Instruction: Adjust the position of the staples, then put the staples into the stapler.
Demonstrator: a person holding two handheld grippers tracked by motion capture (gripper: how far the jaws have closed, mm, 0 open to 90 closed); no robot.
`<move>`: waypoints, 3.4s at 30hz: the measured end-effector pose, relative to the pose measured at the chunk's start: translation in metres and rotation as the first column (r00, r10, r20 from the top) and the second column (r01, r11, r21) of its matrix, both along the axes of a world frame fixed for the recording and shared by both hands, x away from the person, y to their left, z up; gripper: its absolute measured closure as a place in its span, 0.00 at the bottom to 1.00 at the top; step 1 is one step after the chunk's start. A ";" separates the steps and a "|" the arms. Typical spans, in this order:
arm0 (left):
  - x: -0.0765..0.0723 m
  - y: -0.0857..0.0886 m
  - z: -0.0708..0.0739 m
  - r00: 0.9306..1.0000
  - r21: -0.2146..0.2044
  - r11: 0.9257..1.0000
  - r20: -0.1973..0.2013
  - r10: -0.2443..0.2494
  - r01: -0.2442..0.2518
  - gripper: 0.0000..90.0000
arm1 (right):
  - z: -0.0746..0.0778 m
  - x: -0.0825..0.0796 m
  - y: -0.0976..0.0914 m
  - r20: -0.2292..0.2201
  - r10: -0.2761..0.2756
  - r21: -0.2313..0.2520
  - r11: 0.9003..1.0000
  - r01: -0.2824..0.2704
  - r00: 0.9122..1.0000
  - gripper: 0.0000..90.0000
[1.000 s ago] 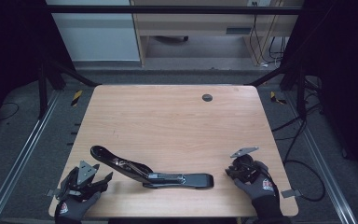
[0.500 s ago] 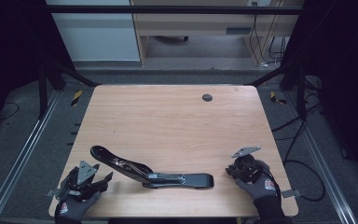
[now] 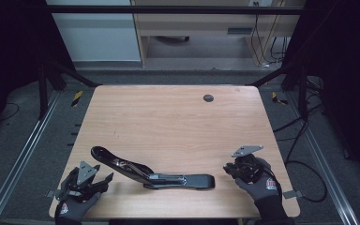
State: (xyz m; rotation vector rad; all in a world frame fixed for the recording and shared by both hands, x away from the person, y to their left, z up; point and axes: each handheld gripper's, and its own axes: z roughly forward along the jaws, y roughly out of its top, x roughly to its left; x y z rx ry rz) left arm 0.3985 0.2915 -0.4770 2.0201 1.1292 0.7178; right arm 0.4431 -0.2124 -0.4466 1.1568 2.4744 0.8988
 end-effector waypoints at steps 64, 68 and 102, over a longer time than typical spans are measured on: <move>0.002 -0.003 -0.002 1.000 0.017 1.000 -0.007 0.002 -0.002 0.43 | 0.053 0.015 0.099 0.103 0.442 0.051 0.892 -0.449 0.891 0.87; 0.002 -0.003 -0.002 1.000 0.018 1.000 -0.007 0.001 -0.001 0.43 | 0.052 0.016 0.107 0.095 0.463 0.050 0.882 -0.468 0.881 0.87; 0.002 -0.003 -0.002 1.000 0.018 1.000 -0.009 0.001 -0.001 0.43 | 0.037 0.024 0.135 0.038 0.571 0.026 0.820 -0.572 0.820 0.87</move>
